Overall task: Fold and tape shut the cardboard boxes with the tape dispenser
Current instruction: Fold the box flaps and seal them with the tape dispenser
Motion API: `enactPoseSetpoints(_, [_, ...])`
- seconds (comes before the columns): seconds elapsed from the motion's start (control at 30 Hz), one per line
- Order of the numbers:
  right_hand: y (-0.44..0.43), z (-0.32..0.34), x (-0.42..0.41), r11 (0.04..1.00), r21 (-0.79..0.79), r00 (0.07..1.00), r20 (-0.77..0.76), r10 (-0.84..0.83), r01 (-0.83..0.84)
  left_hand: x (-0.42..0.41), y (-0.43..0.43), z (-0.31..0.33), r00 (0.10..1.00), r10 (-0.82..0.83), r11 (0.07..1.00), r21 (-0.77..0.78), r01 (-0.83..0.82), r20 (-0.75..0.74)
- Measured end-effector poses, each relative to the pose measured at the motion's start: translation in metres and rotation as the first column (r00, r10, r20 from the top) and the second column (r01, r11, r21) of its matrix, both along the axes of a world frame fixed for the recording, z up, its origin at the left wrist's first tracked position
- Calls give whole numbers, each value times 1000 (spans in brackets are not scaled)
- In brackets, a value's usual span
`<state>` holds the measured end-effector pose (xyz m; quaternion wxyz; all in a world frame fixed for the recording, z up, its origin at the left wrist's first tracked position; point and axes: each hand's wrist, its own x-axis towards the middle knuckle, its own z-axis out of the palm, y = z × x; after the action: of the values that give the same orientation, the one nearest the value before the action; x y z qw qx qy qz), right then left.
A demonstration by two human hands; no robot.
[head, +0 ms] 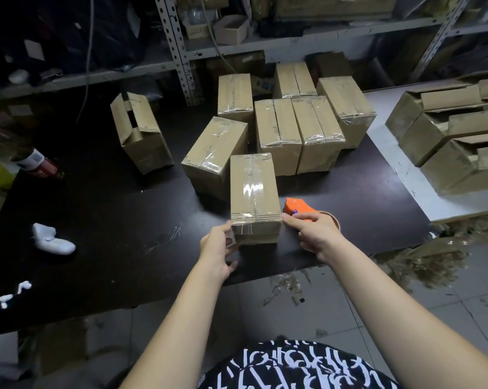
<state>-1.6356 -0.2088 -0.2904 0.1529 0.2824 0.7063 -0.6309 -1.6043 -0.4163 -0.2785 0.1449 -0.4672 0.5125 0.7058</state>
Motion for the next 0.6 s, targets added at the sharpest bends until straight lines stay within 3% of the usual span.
enactPoseSetpoints(0.17, [0,-4,7,998,65,978,-207,27,-14,-3,-5,-10,977,-175,984,41,171,125])
enactPoseSetpoints(0.23, [3,-4,11,992,118,953,-291,82,-49,0,-2,-20,984,-176,978,-110,179,34])
enactPoseSetpoints(0.3, [8,-7,12,974,199,918,-356,172,-105,4,-5,-26,970,-164,913,-399,79,-182])
enactPoseSetpoints(0.37, [14,-9,14,953,249,876,-403,265,-173,8,-16,-26,868,-302,791,-612,-3,-395])
enactPoseSetpoints(0.4, [14,-10,16,944,266,854,-426,298,-197,9,-21,-25,803,-409,740,-673,14,-433])
enactPoseSetpoints(0.5, [13,-9,23,901,375,757,-516,400,-220,9,-28,-21,631,-632,639,-763,97,-450])
enactPoseSetpoints(0.6, [12,-7,24,864,461,651,-595,471,-204,3,-32,-17,479,-749,552,-831,69,-458])
